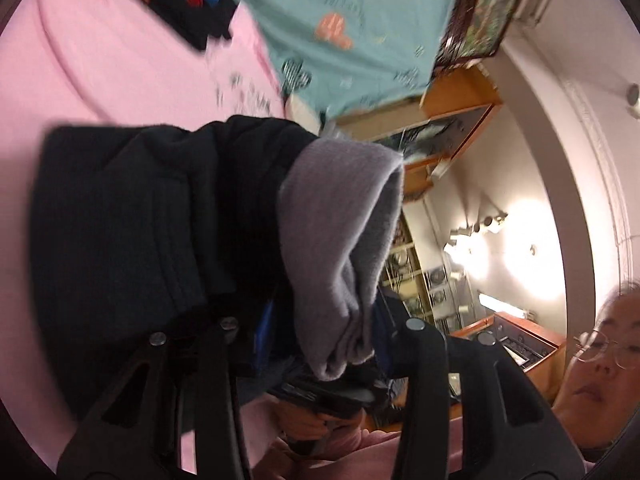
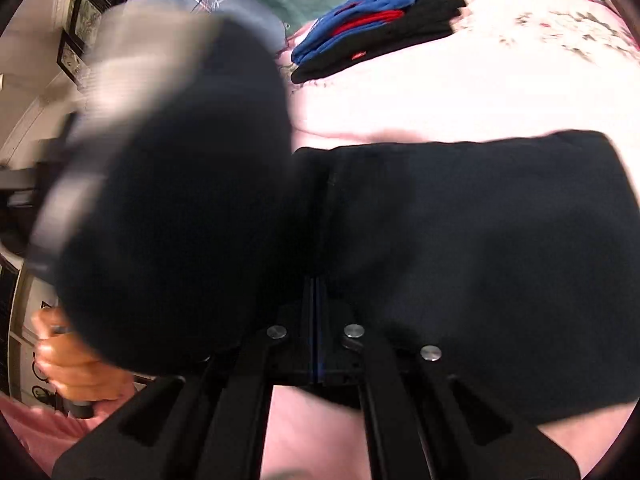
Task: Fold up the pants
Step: 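Fold the grey cuff end over the pants with the left tool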
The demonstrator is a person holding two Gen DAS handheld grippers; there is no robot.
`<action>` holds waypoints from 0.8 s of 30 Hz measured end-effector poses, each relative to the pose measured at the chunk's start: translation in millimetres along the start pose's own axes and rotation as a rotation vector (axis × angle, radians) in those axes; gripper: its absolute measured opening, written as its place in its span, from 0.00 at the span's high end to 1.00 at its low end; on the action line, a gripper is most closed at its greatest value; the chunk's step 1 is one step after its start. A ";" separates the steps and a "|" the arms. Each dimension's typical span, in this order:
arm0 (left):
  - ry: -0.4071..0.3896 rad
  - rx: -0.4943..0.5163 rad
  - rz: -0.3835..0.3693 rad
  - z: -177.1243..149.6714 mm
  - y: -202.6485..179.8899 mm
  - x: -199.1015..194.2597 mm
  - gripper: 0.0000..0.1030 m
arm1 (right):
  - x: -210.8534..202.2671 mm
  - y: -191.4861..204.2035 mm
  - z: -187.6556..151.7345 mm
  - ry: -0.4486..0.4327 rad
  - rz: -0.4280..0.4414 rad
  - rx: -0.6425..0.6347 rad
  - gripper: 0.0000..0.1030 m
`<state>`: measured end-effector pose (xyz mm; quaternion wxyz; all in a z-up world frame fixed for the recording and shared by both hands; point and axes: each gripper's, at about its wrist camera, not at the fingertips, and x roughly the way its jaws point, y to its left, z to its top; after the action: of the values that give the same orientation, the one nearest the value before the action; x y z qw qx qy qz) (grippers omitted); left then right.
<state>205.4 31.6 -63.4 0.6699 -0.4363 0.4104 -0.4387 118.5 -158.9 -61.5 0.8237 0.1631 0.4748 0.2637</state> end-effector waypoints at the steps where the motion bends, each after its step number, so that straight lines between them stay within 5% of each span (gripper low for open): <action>1: 0.021 -0.015 0.007 0.3 6.2 11.4 0.61 | -7.2 -4.6 -5.1 -0.001 -0.001 0.000 0.98; 4: 0.060 -0.037 0.054 0.8 23.4 43.1 0.63 | -31.2 -18.4 -20.9 -0.002 0.001 0.008 0.93; 6: 0.060 -0.016 0.098 1.6 22.8 50.1 0.63 | -50.6 -22.4 -28.8 -0.021 0.018 -0.008 0.78; 8: 0.068 0.007 0.118 0.9 16.3 51.4 0.63 | -69.9 -21.5 -33.2 -0.084 -0.015 -0.037 0.47; 10: 0.072 0.011 0.127 1.8 11.1 50.0 0.59 | -81.7 -15.9 -33.0 -0.159 -0.041 -0.078 0.41; 13: 0.065 -0.002 0.102 6.0 7.9 44.3 0.41 | -75.1 -7.2 -28.6 -0.184 -0.067 -0.124 0.38; 18: -0.001 0.079 0.134 6.9 -16.3 18.5 0.32 | -43.5 -17.0 -10.3 -0.130 -0.129 -0.090 0.36; 24: -0.177 0.181 0.340 -10.2 -26.1 -63.7 0.22 | -50.2 -57.4 2.6 -0.149 0.068 0.177 0.36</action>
<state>172.2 83.5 -31.0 0.8040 -0.3357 0.3769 -0.3143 116.2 -234.8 -55.1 0.8298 0.2703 0.4276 0.2358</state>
